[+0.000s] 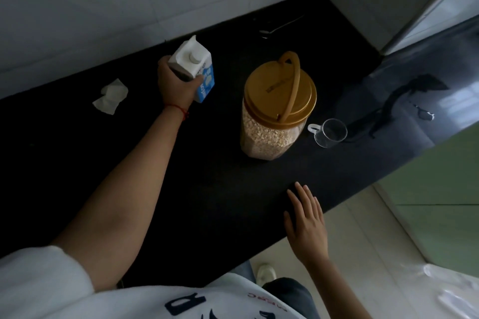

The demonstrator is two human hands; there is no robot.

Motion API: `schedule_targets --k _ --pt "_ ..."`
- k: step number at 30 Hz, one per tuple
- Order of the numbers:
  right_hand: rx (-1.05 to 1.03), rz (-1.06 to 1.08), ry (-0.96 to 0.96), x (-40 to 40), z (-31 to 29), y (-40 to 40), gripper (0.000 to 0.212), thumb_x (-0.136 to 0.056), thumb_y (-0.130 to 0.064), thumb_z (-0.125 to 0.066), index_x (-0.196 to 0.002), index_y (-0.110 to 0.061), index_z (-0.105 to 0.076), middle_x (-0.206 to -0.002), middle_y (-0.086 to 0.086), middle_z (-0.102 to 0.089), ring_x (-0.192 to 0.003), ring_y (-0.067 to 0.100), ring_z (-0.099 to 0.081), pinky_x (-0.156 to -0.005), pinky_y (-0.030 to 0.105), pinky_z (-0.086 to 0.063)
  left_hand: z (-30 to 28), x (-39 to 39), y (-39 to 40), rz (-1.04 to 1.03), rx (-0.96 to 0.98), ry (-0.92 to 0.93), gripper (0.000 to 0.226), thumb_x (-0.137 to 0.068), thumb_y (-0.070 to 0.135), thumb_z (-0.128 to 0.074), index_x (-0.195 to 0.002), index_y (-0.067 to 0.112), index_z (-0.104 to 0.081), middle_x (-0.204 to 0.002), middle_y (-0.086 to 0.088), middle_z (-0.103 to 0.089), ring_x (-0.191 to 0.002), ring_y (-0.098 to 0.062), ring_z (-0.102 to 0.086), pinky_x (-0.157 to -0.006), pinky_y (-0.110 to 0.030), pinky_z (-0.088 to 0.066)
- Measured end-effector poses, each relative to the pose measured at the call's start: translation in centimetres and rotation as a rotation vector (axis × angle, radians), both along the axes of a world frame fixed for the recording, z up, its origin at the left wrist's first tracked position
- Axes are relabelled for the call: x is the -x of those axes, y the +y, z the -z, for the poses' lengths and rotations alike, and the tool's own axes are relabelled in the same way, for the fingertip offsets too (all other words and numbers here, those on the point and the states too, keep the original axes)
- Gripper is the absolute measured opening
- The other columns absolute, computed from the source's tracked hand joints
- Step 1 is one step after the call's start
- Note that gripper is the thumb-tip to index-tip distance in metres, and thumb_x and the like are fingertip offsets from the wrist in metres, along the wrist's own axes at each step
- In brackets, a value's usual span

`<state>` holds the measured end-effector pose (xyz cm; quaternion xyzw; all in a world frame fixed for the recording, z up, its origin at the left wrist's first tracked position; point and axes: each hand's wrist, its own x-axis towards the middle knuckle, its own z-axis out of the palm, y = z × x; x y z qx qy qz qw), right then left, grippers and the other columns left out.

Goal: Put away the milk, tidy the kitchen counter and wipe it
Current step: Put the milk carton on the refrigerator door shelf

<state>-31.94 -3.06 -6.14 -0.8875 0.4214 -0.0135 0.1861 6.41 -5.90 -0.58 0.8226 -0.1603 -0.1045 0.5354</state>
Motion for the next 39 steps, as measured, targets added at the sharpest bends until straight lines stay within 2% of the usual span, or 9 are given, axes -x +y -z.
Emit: schedule_targets --k 6,10,12,15,21,27,31,34,39 --pt "0.007 -0.015 -0.057 0.0 0.1 0.0 0.049 -0.088 -0.02 -0.059 -0.134 -0.012 -0.045 -0.147 0.009 -0.036 -0.139 0.023 -0.019 -0.113 0.041 -0.018 -1.9 3.7 4.0 -0.126 0.217 0.006 0.068 -0.061 0.015 -0.078 -0.119 0.006 -0.042 -0.122 -0.01 -0.056 -0.105 -0.013 -0.058 -0.073 -0.01 -0.052" --pt "0.047 -0.03 -0.064 0.1 0.4 -0.1 0.045 -0.09 -0.027 -0.052 -0.132 -0.01 -0.047 -0.144 0.013 -0.041 -0.137 0.025 -0.022 -0.111 0.042 -0.02 -2.6 8.5 8.5 -0.157 0.327 0.058 0.066 -0.063 0.015 -0.077 -0.119 0.015 -0.042 -0.116 0.002 -0.056 -0.1 0.002 -0.061 -0.074 -0.017 -0.055" --pt "0.052 -0.046 -0.065 0.2 0.3 -0.2 0.048 -0.09 -0.034 -0.04 -0.13 -0.009 -0.049 -0.143 0.014 -0.043 -0.136 0.025 -0.024 -0.11 0.043 -0.022 -2.6 11.3 10.9 -0.193 0.321 0.072 0.067 -0.061 0.018 -0.078 -0.119 0.019 -0.043 -0.12 -0.003 -0.057 -0.103 -0.004 -0.061 -0.071 -0.015 -0.055" --pt "0.028 -0.088 -0.085 0.5 0.3 -0.7 0.046 -0.09 -0.029 -0.05 -0.131 -0.009 -0.048 -0.144 0.014 -0.041 -0.137 0.026 -0.025 -0.111 0.041 -0.022 -2.4 15.9 14.1 -0.268 0.274 0.078 0.069 -0.061 0.013 -0.08 -0.12 0.018 -0.044 -0.124 -0.008 -0.056 -0.108 -0.016 -0.06 -0.08 -0.031 -0.057" --pt "-0.124 -0.306 -0.055 1.9 -0.4 -3.0 0.051 -0.09 -0.027 -0.054 -0.137 -0.015 -0.04 -0.153 0.01 -0.025 -0.144 0.026 -0.014 -0.114 0.036 -0.01 -2.0 26.6 18.6 -0.399 0.15 0.068 0.07 -0.063 0.003 -0.08 -0.123 0.013 -0.043 -0.11 0.01 -0.058 -0.104 -0.013 -0.061 -0.083 -0.041 -0.055" --pt "-0.25 -0.629 -0.262 3.0 -2.1 -2.2 0.04 -0.082 -0.001 -0.063 -0.121 -0.004 -0.056 -0.127 0.017 -0.054 -0.114 0.034 -0.054 -0.091 0.049 -0.05 -2.1 37.6 22.0 -0.754 0.105 0.102 0.068 -0.062 0.007 -0.082 -0.119 0.016 -0.045 -0.109 0.008 -0.061 -0.098 0.0 -0.06 -0.075 -0.029 -0.055" --pt "-0.326 -0.942 -0.352 4.1 -2.5 1.8 0.03 -0.081 0.003 -0.06 -0.11 -0.006 -0.063 -0.105 0.012 -0.065 -0.093 0.028 -0.065 -0.078 0.037 -0.056 -2.1 44.3 26.4 -0.944 0.059 0.12 0.074 -0.056 0.017 -0.084 -0.118 0.019 -0.044 -0.105 0.014 -0.057 -0.096 -0.002 -0.059 -0.069 -0.024 -0.056" --pt "-0.355 -1.186 -0.177 5.2 -1.8 6.0 0.027 -0.086 -0.009 -0.058 -0.113 -0.013 -0.062 -0.108 0.006 -0.066 -0.097 0.022 -0.064 -0.083 0.024 -0.048 -1.7 49.4 31.0 -1.113 -0.013 0.084 0.073 -0.06 0.005 -0.082 -0.121 0.008 -0.042 -0.109 0.004 -0.055 -0.097 -0.014 -0.059 -0.068 -0.028 -0.057" --pt "-0.343 -1.47 0.408 6.7 1.1 13.0 0.037 -0.094 -0.033 -0.043 -0.129 -0.022 -0.047 -0.134 0.001 -0.051 -0.121 0.016 -0.048 -0.102 0.028 -0.04 -0.1 59.0 38.2 -1.414 -0.03 0.105 0.068 -0.065 0.0 -0.077 -0.122 0.003 -0.04 -0.117 -0.012 -0.055 -0.104 -0.019 -0.053 -0.076 -0.032 -0.052"
